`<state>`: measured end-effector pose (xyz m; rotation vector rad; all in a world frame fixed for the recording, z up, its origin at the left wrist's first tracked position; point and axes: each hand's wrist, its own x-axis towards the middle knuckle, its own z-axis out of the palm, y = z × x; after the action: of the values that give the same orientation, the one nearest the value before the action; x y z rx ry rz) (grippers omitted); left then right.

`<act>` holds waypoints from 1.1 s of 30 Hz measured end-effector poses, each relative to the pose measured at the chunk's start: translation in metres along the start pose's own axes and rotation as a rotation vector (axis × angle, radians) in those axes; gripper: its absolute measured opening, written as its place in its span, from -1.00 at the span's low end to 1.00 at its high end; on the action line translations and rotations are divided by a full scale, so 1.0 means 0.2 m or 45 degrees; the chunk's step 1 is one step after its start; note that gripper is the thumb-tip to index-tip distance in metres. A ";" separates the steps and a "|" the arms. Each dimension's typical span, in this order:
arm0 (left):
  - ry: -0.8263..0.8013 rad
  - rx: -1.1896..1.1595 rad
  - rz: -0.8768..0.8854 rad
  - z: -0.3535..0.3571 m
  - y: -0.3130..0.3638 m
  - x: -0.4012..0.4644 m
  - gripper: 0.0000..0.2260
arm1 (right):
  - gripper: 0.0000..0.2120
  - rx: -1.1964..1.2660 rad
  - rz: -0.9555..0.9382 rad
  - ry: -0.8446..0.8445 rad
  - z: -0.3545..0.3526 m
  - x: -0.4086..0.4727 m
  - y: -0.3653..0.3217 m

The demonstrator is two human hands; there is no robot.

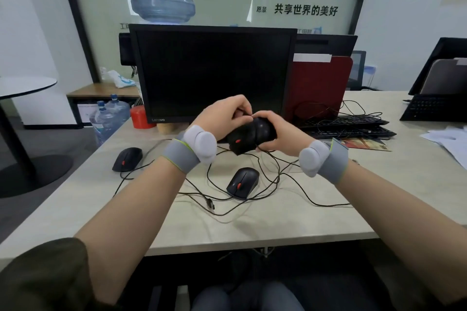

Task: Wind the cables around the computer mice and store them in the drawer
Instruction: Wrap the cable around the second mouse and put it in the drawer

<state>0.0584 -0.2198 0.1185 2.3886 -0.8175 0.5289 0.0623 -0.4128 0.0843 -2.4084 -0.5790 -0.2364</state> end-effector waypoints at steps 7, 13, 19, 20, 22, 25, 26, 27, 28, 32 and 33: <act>-0.091 -0.338 -0.084 -0.02 -0.07 0.02 -0.92 | -0.31 0.298 0.085 -0.333 -0.01 -0.05 -0.10; 0.061 -0.689 -0.447 0.07 -0.09 0.01 -0.67 | -0.66 1.429 0.059 -0.179 0.03 -0.03 -0.19; -0.223 -0.431 -0.553 0.18 0.00 -0.03 -0.73 | -0.55 1.259 0.290 0.330 0.02 0.07 -0.18; -0.297 -0.346 -0.535 0.19 0.03 -0.04 -0.73 | -0.47 1.070 0.328 0.402 0.02 0.08 -0.16; -0.373 -0.111 -0.418 0.20 0.08 -0.06 -0.72 | -0.36 0.788 0.339 0.510 0.01 0.08 -0.12; -0.218 0.355 -0.281 0.16 0.14 -0.07 -0.75 | -0.33 0.564 0.228 0.566 0.01 0.07 -0.07; -0.137 0.476 -0.243 0.13 0.15 -0.07 -0.75 | -0.34 0.499 0.207 0.551 0.01 0.06 -0.06; -0.072 0.541 -0.197 0.11 0.15 -0.07 -0.76 | -0.34 0.435 0.199 0.519 0.01 0.05 -0.05; -0.027 0.552 -0.147 0.09 0.16 -0.07 -0.78 | -0.34 0.369 0.196 0.471 0.01 0.04 -0.04; -0.058 0.432 0.104 0.00 0.16 -0.04 -0.90 | -0.33 0.176 0.130 0.133 0.01 0.00 -0.06; -0.083 0.419 0.173 -0.03 0.15 -0.03 -0.90 | -0.32 0.154 0.110 0.039 0.01 -0.01 -0.07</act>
<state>0.0338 -0.2335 0.1311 2.6731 -0.9923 0.6885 0.0545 -0.4023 0.0888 -2.3029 -0.4607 -0.1955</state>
